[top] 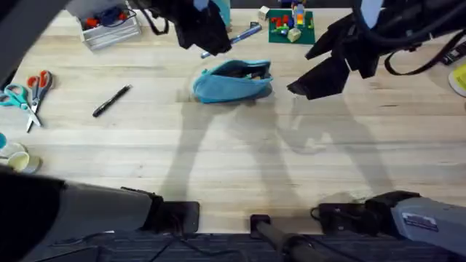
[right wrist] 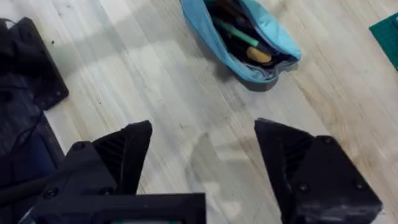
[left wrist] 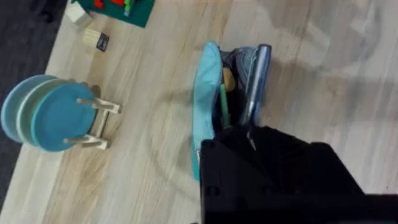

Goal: Unzip the bag, pick up the pens from the table one at a time and place them inside, then zip the bag closed.

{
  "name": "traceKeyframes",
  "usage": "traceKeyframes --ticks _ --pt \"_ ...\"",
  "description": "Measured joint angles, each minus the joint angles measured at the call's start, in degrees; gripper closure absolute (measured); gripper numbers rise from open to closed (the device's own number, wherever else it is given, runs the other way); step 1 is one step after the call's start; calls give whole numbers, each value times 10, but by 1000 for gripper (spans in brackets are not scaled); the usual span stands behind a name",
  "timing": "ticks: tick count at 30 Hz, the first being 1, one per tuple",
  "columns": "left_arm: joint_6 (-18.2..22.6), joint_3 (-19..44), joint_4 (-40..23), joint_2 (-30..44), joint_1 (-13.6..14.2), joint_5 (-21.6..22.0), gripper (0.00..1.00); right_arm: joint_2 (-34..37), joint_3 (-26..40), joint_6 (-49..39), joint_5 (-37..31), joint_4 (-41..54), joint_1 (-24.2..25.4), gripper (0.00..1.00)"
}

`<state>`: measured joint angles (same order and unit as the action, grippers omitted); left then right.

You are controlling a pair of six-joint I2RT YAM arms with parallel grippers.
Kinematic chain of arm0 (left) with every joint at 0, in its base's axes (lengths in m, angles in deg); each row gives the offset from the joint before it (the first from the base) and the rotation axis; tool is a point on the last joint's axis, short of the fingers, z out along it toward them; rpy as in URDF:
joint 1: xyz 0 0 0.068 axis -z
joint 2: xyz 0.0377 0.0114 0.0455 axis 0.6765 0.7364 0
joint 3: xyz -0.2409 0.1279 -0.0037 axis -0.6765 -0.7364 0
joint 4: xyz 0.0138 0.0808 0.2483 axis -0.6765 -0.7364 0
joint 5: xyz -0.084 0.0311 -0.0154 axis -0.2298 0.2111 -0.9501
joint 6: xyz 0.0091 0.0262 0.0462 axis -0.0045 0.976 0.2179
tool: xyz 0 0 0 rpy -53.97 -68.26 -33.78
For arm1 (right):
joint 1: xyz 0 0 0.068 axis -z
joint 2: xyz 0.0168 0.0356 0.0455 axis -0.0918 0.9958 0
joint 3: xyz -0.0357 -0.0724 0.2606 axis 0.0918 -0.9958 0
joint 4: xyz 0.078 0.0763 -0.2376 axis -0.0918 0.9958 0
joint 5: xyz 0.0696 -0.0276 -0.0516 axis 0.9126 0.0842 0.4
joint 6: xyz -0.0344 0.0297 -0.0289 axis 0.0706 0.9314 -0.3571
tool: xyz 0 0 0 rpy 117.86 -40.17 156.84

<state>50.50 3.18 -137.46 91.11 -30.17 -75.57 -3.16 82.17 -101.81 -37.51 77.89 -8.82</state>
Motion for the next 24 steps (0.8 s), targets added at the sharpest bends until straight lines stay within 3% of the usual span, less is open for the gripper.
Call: traceKeyframes --ticks 15,24 --pt "4 0 21 118 1 -21 958 0 0 0 0 0 0 4" --pt "4 0 46 142 11 -21 958 0 0 0 0 0 0 4"
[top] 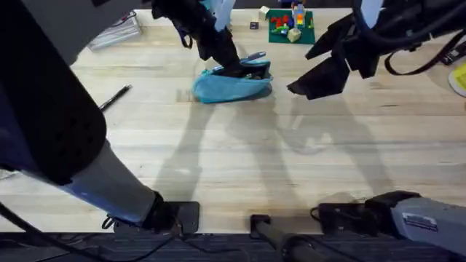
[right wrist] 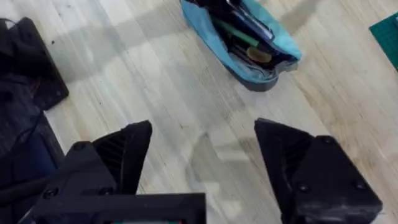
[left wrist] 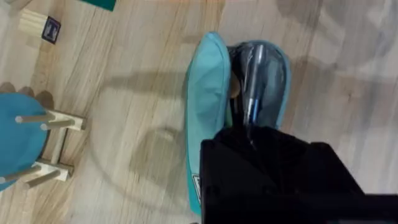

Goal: Unzip the bag, pick up the pens from the table one at a time and place them inside, then zip the bag closed.

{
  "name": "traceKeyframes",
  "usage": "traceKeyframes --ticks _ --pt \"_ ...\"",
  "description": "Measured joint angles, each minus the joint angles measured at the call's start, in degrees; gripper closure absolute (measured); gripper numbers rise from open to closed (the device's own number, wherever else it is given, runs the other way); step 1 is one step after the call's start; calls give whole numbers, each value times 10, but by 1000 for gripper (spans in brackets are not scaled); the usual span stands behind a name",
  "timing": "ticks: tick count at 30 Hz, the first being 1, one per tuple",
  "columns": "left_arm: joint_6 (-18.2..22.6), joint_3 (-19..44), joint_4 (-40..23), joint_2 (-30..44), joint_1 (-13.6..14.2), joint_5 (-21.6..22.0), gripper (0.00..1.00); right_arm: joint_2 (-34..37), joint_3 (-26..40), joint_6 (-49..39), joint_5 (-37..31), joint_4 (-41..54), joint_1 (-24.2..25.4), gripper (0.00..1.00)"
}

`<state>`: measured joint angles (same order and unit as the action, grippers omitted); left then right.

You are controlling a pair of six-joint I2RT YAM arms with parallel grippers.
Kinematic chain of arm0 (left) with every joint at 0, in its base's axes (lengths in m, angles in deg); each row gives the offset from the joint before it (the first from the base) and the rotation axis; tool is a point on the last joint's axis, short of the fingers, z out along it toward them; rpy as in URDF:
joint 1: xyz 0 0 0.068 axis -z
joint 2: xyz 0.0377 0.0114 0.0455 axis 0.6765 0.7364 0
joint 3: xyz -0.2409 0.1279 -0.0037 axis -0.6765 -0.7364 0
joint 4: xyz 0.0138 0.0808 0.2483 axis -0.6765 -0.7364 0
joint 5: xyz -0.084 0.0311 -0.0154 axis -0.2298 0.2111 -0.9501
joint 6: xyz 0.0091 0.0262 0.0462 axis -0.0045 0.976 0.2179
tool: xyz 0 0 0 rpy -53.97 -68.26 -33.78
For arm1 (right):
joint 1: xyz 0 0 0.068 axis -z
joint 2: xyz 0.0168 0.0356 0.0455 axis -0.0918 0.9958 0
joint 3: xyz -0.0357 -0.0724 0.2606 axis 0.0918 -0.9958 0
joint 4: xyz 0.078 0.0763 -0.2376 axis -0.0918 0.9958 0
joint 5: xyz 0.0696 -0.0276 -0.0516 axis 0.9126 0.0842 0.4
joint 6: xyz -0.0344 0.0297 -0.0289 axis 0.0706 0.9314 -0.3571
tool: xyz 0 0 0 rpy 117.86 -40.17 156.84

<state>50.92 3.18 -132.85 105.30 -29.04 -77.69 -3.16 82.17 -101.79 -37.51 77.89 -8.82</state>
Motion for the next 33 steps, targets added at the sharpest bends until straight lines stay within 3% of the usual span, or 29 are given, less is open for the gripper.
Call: traceKeyframes --ticks 11,17,33 --pt "0 0 0 1 33 13 958 0 0 0 0 0 0 4" --pt "0 0 0 1 32 37 958 0 0 0 0 0 0 3" --pt "0 0 0 47 32 48 958 0 0 0 0 0 0 3"
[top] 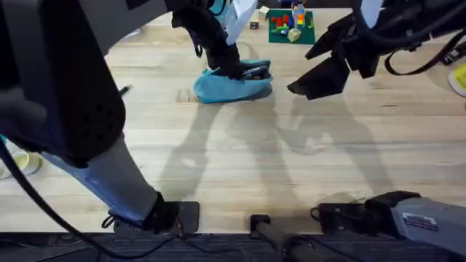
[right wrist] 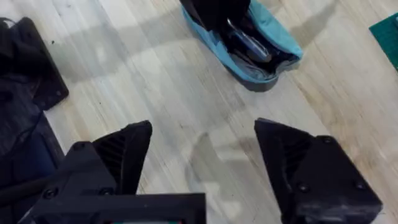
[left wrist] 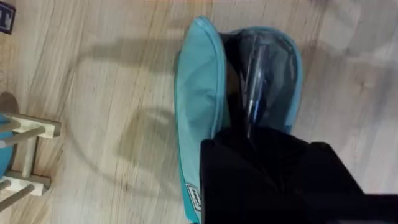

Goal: Unzip the bag, pick up the pens from the table one at a time and place them inside, then zip the bag closed.

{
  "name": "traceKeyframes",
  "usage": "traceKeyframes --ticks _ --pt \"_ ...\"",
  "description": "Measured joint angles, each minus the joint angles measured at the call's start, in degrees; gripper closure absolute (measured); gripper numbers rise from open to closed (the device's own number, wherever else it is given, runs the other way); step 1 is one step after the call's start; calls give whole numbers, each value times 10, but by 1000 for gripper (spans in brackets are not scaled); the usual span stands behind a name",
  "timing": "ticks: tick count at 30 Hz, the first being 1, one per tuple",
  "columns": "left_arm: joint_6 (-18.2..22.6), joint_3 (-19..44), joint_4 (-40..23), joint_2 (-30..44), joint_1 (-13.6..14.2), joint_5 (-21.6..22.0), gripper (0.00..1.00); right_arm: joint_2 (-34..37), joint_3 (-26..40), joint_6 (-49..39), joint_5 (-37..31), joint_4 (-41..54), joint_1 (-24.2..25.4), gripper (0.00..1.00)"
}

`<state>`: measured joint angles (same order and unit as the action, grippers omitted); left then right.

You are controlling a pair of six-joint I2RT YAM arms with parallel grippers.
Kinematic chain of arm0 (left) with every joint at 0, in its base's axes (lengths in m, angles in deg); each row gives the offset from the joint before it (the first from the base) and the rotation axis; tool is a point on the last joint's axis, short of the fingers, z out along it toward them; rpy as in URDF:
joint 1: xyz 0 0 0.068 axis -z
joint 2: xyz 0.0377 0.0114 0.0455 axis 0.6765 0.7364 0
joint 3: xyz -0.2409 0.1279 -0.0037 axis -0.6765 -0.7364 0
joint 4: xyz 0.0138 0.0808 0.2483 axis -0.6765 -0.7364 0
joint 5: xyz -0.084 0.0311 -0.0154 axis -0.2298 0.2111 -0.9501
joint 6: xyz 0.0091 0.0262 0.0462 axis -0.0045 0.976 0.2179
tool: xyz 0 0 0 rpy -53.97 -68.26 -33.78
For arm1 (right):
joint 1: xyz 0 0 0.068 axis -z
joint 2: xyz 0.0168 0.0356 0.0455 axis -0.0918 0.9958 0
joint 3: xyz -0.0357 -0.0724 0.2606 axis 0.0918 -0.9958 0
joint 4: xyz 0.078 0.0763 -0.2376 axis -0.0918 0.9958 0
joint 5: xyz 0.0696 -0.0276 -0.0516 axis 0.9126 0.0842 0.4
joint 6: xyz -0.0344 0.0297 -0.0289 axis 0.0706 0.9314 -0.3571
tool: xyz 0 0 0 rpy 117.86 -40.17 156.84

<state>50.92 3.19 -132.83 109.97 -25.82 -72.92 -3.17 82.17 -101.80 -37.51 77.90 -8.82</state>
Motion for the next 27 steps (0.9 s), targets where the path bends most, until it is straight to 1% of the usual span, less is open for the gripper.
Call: traceKeyframes --ticks 14,15,16,18,19,21,22,23,27 --pt "0 0 0 1 0 0 958 0 0 0 0 0 0 4" --pt "1 0 0 1 0 0 921 0 0 0 0 0 0 3" --pt "2 0 0 1 0 0 813 0 0 0 0 0 0 4" --pt "2 0 0 1 0 0 516 0 0 0 0 0 0 4" --pt "2 0 0 1 0 0 340 0 0 0 0 0 0 4" --pt "1 0 0 1 0 0 60 0 0 0 0 0 0 4" --pt "2 0 0 1 0 0 22 0 0 0 0 0 0 4" --pt "2 0 0 1 0 0 13 0 0 0 0 0 0 4" --pt "2 0 0 1 0 0 9 0 0 0 0 0 0 4"
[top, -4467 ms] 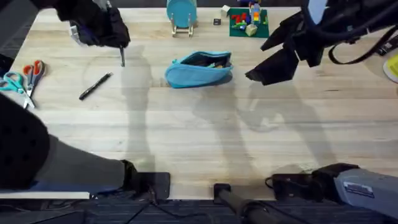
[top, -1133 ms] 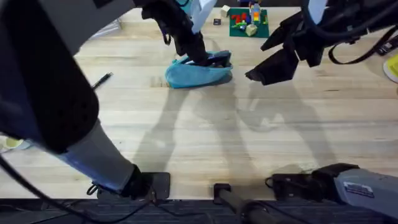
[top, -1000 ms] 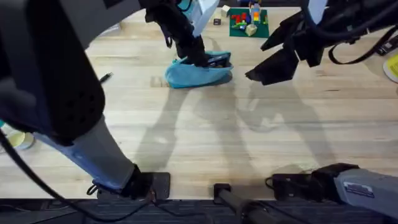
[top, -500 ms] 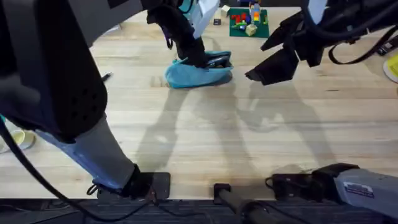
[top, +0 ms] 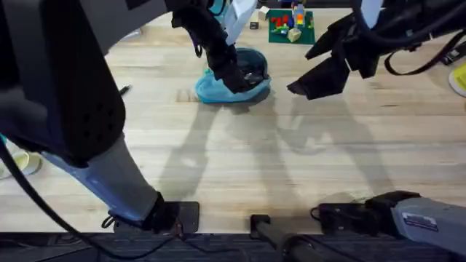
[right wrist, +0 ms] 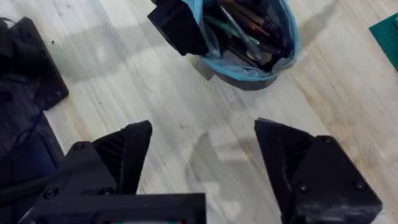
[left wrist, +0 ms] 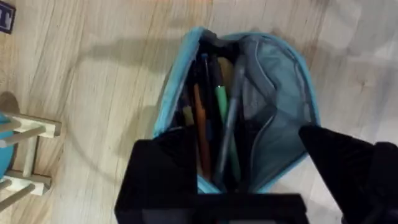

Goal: Unzip the bag, pick up the pens from the table one at a time and place them inside, then zip the bag closed.

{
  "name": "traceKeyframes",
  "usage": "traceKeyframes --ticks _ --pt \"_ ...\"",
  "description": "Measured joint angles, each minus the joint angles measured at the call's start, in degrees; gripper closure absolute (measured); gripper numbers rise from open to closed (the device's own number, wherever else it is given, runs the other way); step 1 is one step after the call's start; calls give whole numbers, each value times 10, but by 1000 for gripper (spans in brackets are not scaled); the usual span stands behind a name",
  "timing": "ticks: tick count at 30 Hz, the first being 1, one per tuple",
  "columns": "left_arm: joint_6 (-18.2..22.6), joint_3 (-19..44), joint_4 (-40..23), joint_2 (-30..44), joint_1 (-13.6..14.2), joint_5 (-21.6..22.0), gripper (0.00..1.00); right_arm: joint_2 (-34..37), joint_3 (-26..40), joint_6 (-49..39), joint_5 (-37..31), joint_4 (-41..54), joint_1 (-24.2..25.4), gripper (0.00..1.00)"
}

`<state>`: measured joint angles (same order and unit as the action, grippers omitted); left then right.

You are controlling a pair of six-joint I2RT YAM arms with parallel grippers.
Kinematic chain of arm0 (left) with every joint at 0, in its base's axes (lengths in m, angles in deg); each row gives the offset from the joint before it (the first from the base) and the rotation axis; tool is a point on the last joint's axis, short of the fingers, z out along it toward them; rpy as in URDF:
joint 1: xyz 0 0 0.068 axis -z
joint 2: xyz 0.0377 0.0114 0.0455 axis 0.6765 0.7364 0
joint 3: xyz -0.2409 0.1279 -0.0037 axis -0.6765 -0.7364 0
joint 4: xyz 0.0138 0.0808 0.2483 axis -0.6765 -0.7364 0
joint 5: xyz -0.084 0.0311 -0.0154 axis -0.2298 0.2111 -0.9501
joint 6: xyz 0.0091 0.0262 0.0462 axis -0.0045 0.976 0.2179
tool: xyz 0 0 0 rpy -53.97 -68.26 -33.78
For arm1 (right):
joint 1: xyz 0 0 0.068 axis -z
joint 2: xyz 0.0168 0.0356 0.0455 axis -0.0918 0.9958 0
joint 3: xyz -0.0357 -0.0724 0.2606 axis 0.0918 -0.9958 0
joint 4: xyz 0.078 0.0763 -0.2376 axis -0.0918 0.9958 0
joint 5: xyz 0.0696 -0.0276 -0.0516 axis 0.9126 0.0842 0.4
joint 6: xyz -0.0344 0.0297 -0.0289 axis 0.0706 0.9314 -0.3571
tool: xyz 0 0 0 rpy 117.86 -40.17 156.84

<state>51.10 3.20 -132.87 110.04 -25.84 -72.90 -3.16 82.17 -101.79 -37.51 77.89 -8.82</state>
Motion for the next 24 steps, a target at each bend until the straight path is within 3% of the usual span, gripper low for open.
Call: traceKeyframes --ticks 6,10,18,24 --pt "-2 1 0 0 0 0 8 0 0 0 0 0 0 4" --pt "-33 17 -7 0 0 0 8 0 0 0 0 0 0 4" --pt "-92 133 -102 0 0 8 8 0 0 0 0 0 0 4" --pt "-157 202 -129 0 0 69 5 0 0 0 0 0 0 4"
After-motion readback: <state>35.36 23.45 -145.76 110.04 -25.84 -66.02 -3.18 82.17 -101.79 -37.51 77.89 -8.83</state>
